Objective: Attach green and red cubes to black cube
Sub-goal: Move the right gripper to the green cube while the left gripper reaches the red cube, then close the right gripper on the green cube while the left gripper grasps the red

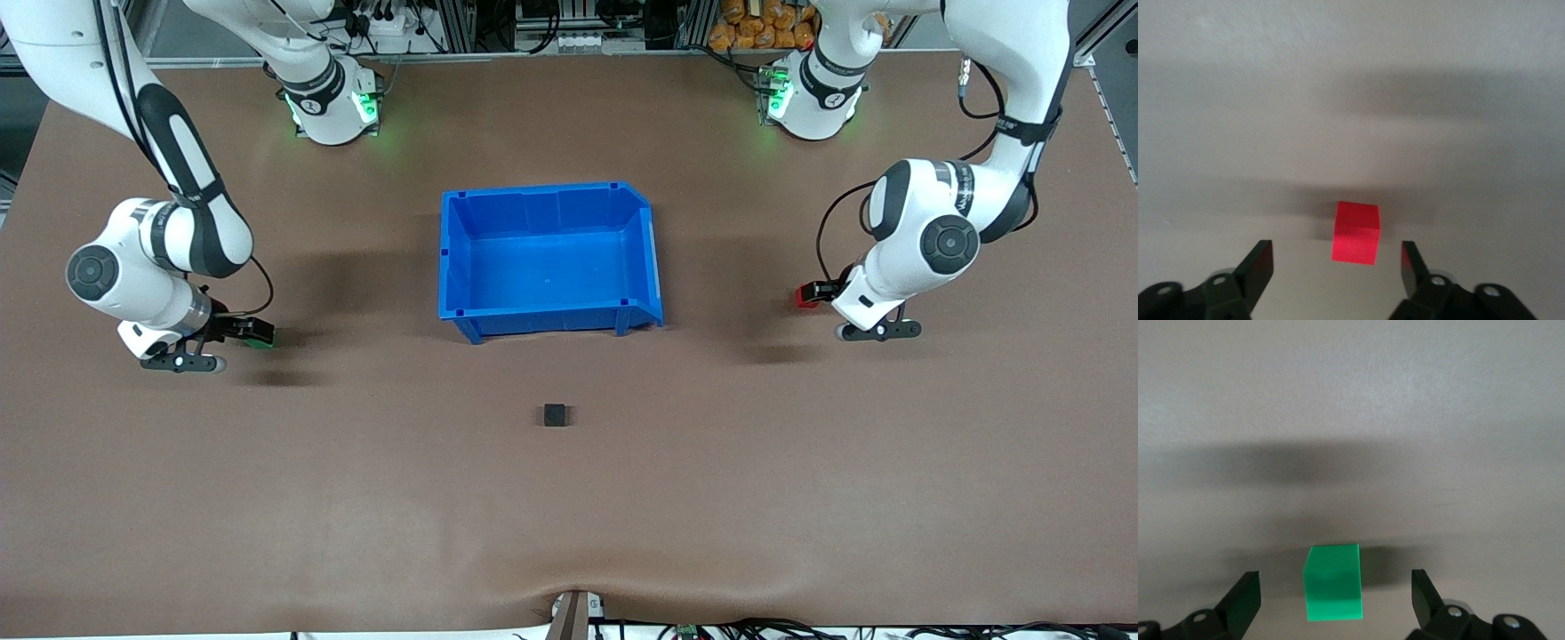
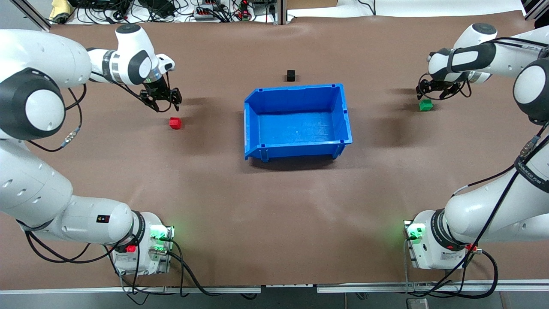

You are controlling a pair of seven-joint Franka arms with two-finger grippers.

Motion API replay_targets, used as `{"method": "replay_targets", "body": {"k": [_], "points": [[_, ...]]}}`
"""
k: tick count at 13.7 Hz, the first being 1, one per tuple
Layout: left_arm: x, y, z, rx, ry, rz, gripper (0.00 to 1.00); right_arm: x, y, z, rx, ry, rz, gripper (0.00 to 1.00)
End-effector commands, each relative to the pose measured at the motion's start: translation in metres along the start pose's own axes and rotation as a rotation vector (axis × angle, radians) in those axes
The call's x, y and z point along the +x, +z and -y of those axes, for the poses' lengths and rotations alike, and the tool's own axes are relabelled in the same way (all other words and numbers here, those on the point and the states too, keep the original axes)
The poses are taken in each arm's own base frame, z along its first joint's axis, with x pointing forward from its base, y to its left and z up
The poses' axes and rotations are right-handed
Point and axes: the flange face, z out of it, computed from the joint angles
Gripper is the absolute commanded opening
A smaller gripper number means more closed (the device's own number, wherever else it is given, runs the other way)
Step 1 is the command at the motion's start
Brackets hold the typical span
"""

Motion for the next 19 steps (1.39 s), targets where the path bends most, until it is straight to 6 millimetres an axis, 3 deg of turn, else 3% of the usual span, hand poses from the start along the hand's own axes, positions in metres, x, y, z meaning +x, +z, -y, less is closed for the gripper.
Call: {"method": "replay_targets", "body": {"k": [1, 6, 10, 12, 13, 15, 16, 19], "points": [[-0.005, 0.015, -0.008, -0.011, -0.001, 0.002, 0.8, -0.002, 0.009, -0.002, 0.008, -0.008, 0.006, 1.0], [-0.014, 0.043, -0.007, -0.01, 0.004, 0.012, 0.73, -0.003, 0.02, -0.002, 0.008, -0.005, 0.009, 1.0], [-0.015, 0.051, -0.007, -0.008, 0.002, 0.028, 0.64, -0.003, 0.022, -0.002, 0.009, -0.005, 0.012, 1.0], [-0.014, 0.051, -0.006, -0.008, 0.001, 0.029, 0.6, -0.004, 0.022, -0.001, 0.009, -0.005, 0.016, 0.82], [-0.014, 0.051, -0.006, -0.01, 0.0, 0.025, 0.6, -0.004, 0.022, -0.001, 0.009, -0.005, 0.016, 0.67], [-0.013, 0.049, -0.007, -0.01, 0.002, 0.02, 0.61, -0.004, 0.023, 0.0, 0.014, 0.002, 0.017, 0.07], [-0.012, 0.049, -0.007, -0.011, 0.002, 0.019, 0.61, -0.004, 0.023, -0.001, 0.015, 0.005, 0.019, 0.0], [-0.009, 0.054, -0.008, -0.014, 0.002, 0.007, 0.61, -0.005, 0.023, -0.001, 0.016, 0.006, 0.022, 0.0]]}}
